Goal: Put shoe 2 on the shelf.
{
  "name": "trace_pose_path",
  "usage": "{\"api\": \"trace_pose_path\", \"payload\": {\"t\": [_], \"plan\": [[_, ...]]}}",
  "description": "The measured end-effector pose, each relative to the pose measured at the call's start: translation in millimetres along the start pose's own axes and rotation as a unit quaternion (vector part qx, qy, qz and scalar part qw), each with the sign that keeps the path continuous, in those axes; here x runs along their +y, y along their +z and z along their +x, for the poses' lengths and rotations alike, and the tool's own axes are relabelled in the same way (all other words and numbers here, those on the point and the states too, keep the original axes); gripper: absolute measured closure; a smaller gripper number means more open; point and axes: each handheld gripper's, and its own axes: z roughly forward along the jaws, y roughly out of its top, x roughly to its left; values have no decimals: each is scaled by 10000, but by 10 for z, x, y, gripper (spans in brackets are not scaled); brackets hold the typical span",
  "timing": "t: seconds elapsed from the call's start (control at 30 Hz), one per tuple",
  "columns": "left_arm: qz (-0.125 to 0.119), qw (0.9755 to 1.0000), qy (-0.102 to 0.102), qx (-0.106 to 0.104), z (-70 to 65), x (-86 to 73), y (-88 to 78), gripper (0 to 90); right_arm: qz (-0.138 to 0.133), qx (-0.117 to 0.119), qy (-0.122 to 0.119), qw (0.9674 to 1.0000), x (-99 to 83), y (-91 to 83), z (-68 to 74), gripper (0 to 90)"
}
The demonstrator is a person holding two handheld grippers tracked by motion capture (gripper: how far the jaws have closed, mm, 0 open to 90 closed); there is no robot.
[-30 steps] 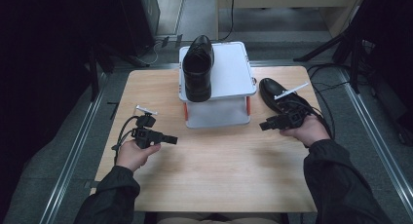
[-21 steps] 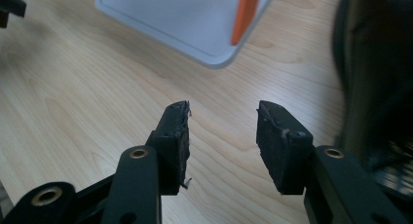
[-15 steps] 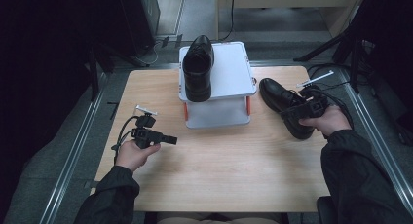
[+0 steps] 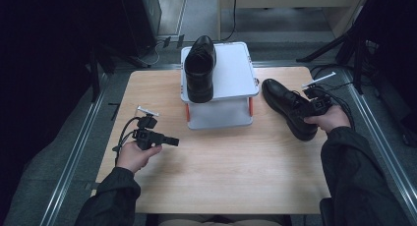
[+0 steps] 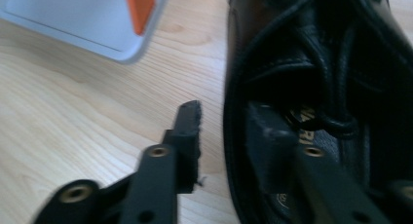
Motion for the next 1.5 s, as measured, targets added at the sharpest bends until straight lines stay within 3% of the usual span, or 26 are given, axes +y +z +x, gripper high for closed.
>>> {"api": "trace_pose_path", "payload": {"t": [0.03, 0.1, 0.17, 0.57, 0.83, 1.07, 1.27, 1.37, 1.5], "plan": [[-1, 10000, 0, -9, 0, -1, 1, 444, -17, -34, 88, 10000, 9, -4, -6, 736], [5, 10000, 10, -1, -2, -2, 3, 444, -7, 140, 287, 9995, 21, 0, -28, 775], [6, 10000, -10, -4, -6, -3, 7, 444, 213, 10, 347, 9992, 28, 49, -12, 806], [-2, 10000, -13, -21, -8, -3, 7, 444, 344, -171, 549, 9978, 107, 61, 56, 859], [-13, 10000, -21, -39, 0, -4, -1, 444, 397, -52, 755, 9963, 319, 70, 241, 861], [-23, 10000, -36, -58, 3, -5, -1, 444, 497, -45, 931, 9944, 460, 207, 409, 846], [6, 10000, -30, -68, 6, -7, 2, 444, 478, 37, 1111, 9926, 528, 319, 460, 839], [-3, 10000, -29, -59, 3, -10, 6, 442, 577, 14, 1024, 9931, 532, 374, 485, 825], [-4, 10000, -29, -57, 3, -11, 8, 442, 504, 101, 941, 9942, 522, 360, 470, 777]]}}
